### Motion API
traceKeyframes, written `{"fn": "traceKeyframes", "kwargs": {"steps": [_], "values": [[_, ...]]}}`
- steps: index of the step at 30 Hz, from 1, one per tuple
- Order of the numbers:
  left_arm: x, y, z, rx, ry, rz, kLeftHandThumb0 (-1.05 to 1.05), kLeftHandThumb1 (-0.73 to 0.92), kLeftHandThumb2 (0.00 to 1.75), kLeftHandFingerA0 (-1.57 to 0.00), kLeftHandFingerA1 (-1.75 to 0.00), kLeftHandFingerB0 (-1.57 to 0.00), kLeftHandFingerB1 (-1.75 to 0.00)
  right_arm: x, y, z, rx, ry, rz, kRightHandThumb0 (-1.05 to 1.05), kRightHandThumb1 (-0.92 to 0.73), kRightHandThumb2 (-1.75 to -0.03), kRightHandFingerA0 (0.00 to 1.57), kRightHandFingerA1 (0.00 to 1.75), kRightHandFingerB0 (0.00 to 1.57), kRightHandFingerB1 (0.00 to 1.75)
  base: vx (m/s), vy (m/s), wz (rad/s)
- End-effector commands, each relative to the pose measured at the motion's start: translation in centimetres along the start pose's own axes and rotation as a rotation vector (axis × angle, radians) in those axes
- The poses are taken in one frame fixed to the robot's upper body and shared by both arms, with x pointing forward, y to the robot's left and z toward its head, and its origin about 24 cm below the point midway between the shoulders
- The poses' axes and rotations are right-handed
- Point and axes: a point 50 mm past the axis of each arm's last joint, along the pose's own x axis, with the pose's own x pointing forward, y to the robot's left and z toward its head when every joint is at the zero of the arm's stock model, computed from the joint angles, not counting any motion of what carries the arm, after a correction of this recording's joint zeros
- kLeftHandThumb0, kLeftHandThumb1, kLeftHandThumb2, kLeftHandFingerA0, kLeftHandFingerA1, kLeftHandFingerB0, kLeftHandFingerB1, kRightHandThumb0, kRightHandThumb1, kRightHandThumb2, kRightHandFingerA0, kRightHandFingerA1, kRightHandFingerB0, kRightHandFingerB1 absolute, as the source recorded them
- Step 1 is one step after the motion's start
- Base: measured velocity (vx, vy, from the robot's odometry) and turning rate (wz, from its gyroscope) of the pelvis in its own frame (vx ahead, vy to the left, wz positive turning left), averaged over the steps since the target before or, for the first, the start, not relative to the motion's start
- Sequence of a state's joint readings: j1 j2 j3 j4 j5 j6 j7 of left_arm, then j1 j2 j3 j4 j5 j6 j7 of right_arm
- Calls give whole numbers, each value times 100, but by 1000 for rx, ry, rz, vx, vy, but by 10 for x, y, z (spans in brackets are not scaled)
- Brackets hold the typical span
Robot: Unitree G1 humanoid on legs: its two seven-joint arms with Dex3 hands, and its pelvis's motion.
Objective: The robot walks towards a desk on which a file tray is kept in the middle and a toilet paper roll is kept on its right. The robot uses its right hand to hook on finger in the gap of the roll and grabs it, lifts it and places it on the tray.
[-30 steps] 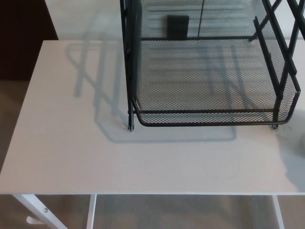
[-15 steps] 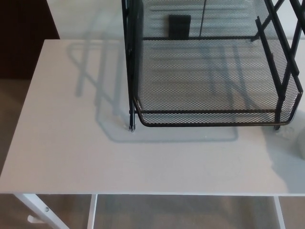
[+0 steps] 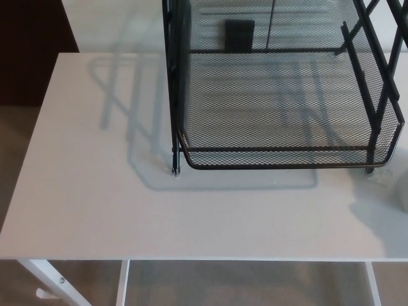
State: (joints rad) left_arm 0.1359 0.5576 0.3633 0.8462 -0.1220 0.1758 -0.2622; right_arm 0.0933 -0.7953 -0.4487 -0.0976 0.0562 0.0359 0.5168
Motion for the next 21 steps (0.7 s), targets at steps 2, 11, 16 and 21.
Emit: {"fn": "traceKeyframes", "kwargs": {"steps": [2, 11, 16, 21], "values": [[-2, 9, 7, 25, -34, 26, -89, 91, 67, -45, -81, -20, -69, -4, 2, -2, -74, 61, 92, -30, -52, -101, 4, 52, 0, 46, 0, 0, 0], [-3, 10, 7, 39, -39, 18, -90, 92, 67, -46, -81, -18, -69, -2, 8, -9, -113, 131, 153, -51, -56, -69, 5, 30, 13, 32, 0, 0, 0], [-1, 10, 6, 33, -27, 37, -90, 90, 67, -49, -79, -20, -68, 2, 6, -11, -141, 157, 156, -51, -56, -69, 5, 29, 11, 31, 0, 0, 0], [-3, 10, 7, 44, -44, 23, -88, 68, 107, -48, -77, -20, -65, 5, 7, -11, -148, 162, 156, -52, -55, -69, 5, 29, 11, 31, 0, 0, 0]]}}
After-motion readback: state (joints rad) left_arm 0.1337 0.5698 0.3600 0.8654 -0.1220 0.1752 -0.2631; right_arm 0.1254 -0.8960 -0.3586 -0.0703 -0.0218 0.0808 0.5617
